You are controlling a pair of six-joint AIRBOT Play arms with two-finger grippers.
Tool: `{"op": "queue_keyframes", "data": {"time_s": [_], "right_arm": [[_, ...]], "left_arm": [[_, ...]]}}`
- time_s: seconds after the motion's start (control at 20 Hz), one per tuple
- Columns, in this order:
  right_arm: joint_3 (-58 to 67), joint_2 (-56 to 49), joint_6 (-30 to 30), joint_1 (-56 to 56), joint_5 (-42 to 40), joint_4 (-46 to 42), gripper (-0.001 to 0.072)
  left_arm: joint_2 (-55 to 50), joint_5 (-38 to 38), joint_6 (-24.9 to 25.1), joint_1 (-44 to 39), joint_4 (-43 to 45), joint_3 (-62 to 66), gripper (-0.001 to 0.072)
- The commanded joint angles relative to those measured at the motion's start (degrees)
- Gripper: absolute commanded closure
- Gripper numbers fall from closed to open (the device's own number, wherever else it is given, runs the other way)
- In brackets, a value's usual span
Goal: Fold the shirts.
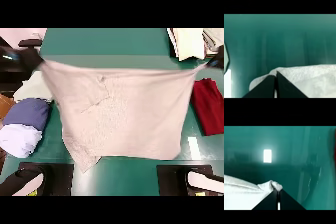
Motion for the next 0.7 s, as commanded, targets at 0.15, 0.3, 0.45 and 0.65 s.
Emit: {"op": "queue_keyframes", "data": {"time_s": [0.15, 0.3, 0.45, 0.65], "right_arm": [[5.6, -20.9, -0.6, 2.3, -8.1, -1.6, 0.0699], [12.7, -25.8, -0.6, 2.3, -9.4, -1.6, 0.0699], [14.8, -26.3, -3.1, 2.5, -8.8, -1.6, 0.0697], [7.6, -23.9, -3.6, 2.6, -9.0, -1.6, 0.0697]], "left_arm": [[-20.8, 16.2, 3.1, 1.5, -2.8, -0.5, 0.0688], [-25.6, 16.2, 7.3, 3.7, -8.0, 3.8, 0.0688], [-25.9, 13.3, 12.2, 5.9, -12.5, 4.2, 0.0688], [-26.5, 2.8, 19.6, 6.5, -12.2, 4.0, 0.0688]]}}
